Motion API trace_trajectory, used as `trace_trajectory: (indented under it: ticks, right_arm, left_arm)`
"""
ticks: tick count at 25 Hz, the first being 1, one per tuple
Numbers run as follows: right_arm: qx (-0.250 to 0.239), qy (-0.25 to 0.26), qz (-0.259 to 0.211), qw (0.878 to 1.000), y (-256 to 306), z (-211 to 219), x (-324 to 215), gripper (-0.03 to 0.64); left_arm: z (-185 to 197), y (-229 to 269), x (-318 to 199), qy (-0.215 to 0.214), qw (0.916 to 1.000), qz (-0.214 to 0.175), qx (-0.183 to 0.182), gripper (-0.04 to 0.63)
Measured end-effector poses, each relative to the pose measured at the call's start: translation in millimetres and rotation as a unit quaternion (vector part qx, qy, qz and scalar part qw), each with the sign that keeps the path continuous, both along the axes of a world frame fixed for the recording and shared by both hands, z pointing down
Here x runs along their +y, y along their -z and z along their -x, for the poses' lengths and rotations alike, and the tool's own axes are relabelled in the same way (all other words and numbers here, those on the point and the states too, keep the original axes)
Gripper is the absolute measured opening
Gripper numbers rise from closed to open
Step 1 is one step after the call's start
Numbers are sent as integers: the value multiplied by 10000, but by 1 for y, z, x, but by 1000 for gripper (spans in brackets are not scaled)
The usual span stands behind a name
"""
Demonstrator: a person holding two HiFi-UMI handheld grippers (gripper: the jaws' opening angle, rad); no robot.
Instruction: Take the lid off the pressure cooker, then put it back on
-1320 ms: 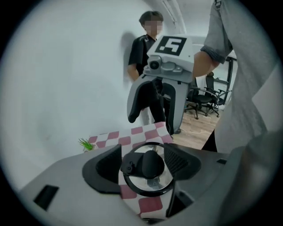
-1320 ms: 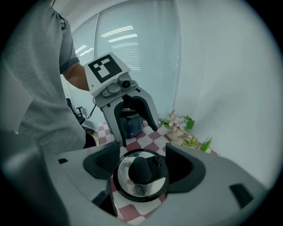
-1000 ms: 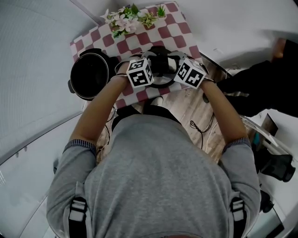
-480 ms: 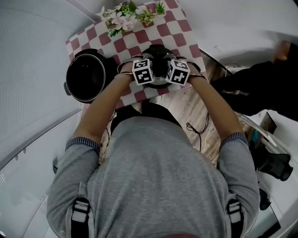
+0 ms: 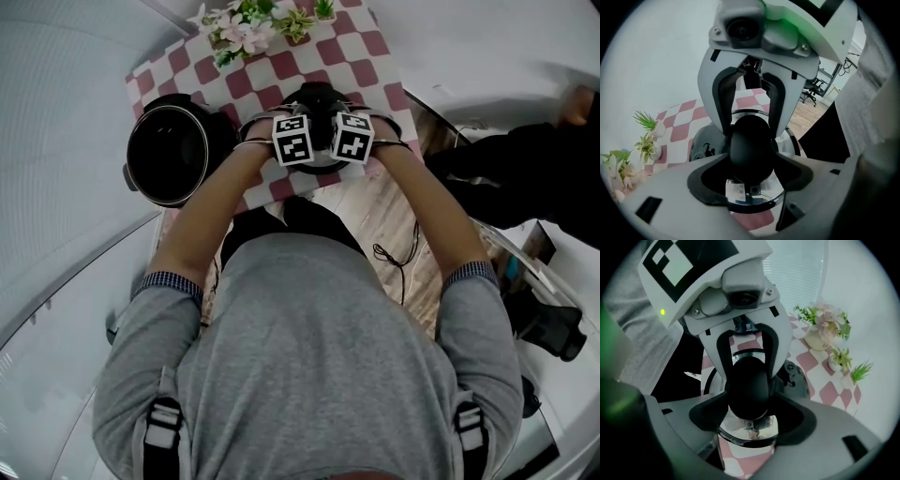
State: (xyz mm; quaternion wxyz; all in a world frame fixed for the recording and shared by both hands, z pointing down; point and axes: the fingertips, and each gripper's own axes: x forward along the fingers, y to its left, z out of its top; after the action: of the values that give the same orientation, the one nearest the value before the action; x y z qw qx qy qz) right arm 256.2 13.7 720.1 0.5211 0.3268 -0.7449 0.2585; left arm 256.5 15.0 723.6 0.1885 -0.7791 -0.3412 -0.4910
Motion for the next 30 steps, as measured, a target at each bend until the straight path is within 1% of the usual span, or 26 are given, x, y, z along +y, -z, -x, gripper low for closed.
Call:
trace_trajectory:
  ticks: [4,7,13,15,19,23,30]
  right_arm:
    - [83,109,102,9999,-8,4,5,315]
    - [173,134,106,9997,-12,4,3,297]
    - [71,119,217,9997,-14,4,3,291]
    - [79,125,242,9996,-14,3,3,290]
    - [80,198,339,9992,-11,7,6,290]
    - [94,275,410,9987,10,7,9,290]
    - [166,307,381,9987,64,10,14,290]
  left_arm:
    - [1,-3,2,-24,10000,22,-57,324]
    - [-1,-4,2,37,9999,98,-71,322]
    - [-2,-5,2,22,9999,91,-122,322]
    - [-2,-4,2,-5,9999,65,-135,301]
    - [2,-2,5,22,9998,86,-185,299]
    - [2,18,8,96,9997,177,-107,300]
    - [5,74,14,116,9997,207,29,301]
